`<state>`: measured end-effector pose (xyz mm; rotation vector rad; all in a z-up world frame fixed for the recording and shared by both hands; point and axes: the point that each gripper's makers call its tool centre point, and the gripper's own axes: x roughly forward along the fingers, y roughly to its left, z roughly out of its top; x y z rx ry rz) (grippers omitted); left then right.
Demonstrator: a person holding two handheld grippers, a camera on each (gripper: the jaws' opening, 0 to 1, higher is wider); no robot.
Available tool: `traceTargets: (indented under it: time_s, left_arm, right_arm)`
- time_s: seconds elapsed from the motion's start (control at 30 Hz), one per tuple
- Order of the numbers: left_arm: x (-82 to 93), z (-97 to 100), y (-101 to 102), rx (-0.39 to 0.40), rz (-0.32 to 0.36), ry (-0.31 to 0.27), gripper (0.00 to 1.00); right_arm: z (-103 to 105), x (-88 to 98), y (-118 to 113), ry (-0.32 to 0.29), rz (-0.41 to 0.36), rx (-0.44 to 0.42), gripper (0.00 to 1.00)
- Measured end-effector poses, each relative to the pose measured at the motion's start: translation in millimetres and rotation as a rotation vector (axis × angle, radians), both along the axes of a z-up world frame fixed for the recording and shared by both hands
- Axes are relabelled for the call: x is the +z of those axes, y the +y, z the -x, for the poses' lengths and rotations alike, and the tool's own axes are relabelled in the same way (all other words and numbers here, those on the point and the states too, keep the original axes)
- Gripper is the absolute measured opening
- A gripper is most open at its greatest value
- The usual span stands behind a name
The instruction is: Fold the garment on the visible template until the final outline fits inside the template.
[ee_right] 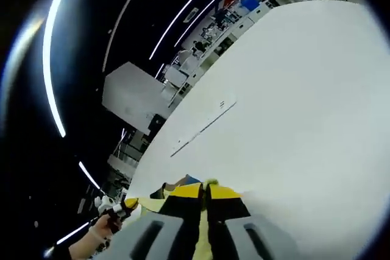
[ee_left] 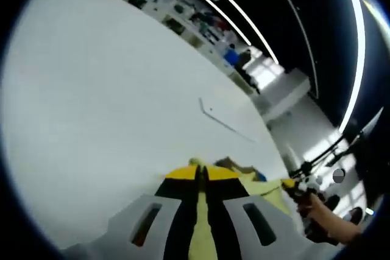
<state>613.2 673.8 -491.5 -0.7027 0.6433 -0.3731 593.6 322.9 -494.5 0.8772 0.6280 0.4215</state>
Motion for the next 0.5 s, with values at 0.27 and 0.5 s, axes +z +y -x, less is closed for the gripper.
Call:
traceTargets:
  time_s: [0.27,0.5]
  left_arm:
    - [-10.0,-12.0,0,0.080,0.029,0.043,0.00]
    - [-6.3,-13.1,18,0.072,-0.115,-0.025,0.20]
  right_arm:
    - [-7,-6.5,-1,0.021,-0.025,-0.064,0.06]
    - [-7,2.8,-10,-0.018,0.015,-0.057,0.10]
